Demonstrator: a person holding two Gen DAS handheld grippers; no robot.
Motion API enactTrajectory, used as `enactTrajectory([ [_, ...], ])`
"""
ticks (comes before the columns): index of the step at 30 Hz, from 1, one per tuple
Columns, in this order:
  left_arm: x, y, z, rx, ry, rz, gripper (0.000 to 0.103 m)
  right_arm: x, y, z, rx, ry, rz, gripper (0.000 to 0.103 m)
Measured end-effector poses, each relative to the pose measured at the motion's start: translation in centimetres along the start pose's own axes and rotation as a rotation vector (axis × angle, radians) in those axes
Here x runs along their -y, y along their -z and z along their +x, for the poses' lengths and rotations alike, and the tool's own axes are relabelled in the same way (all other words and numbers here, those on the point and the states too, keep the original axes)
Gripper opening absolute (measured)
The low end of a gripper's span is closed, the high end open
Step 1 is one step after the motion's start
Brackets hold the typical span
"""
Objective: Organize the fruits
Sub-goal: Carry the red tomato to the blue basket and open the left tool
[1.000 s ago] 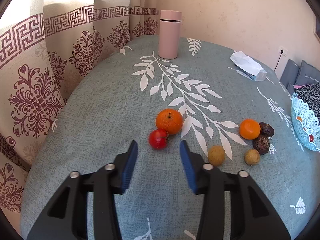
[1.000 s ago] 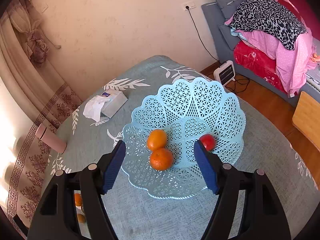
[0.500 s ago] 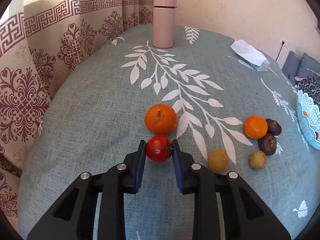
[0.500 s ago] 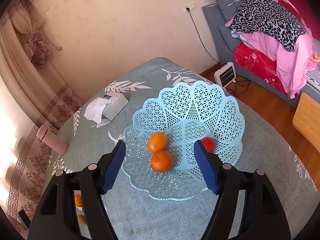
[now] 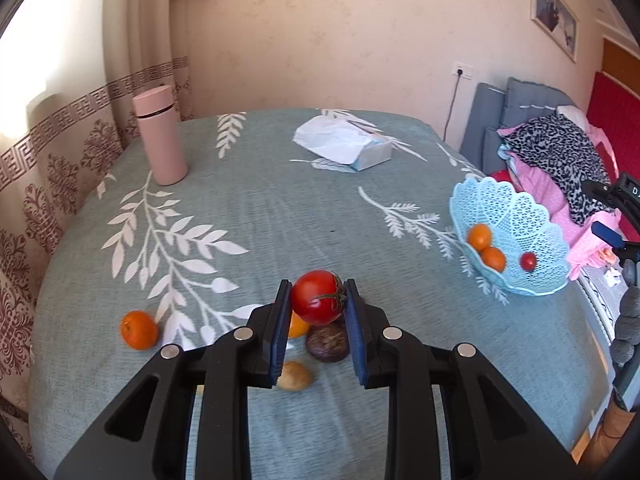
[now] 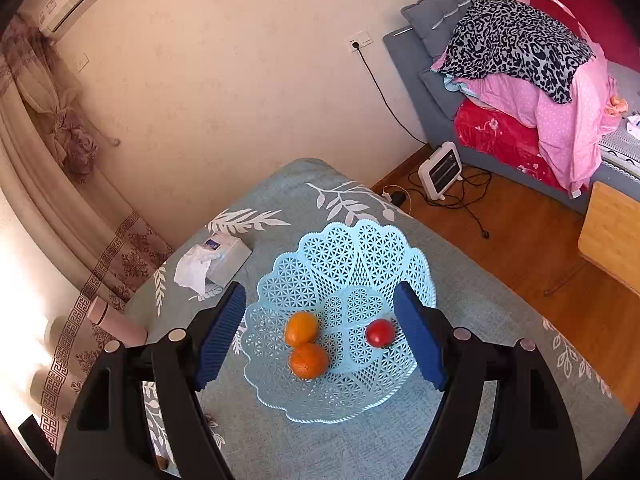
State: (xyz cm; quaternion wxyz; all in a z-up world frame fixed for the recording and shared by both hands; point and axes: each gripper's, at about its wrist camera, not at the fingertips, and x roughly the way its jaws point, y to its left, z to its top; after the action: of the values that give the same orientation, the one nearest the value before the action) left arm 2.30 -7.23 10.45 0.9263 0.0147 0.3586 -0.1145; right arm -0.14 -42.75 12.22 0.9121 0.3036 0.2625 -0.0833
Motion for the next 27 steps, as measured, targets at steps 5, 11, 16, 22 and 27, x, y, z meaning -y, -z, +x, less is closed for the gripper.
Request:
enactTrajectory([
  [5, 6.7, -2.5, 2.0, -0.006, 0.13, 0.084, 0.026, 1.5, -1.5, -1.4, 0.023, -0.009, 0.049, 0.078],
  [11, 13.8, -4.5, 4.3, -0.041, 0.279, 0.17, 0.026, 2.3, -2.2, -2.2, 0.037, -0.015, 0.077, 0.079],
  [16, 17.5, -5.0, 5.6, -0.056, 0.318, 0.222, 0.028, 2.3, -2.3, -2.1, 0.029, -0.02, 0.076, 0.079],
  [22, 16.7, -5.7, 5.1, -0.016, 0.319, 0.191, 0.083, 2.3, -2.2, -2.1, 0.031, -0.021, 0.08, 0.079],
  [27, 14.9, -5.7, 4.8, 0.019, 0.208, 0.201, 0.083, 2.0, -2.1, -2.1, 0.032, -0.023, 0.075, 0.079],
])
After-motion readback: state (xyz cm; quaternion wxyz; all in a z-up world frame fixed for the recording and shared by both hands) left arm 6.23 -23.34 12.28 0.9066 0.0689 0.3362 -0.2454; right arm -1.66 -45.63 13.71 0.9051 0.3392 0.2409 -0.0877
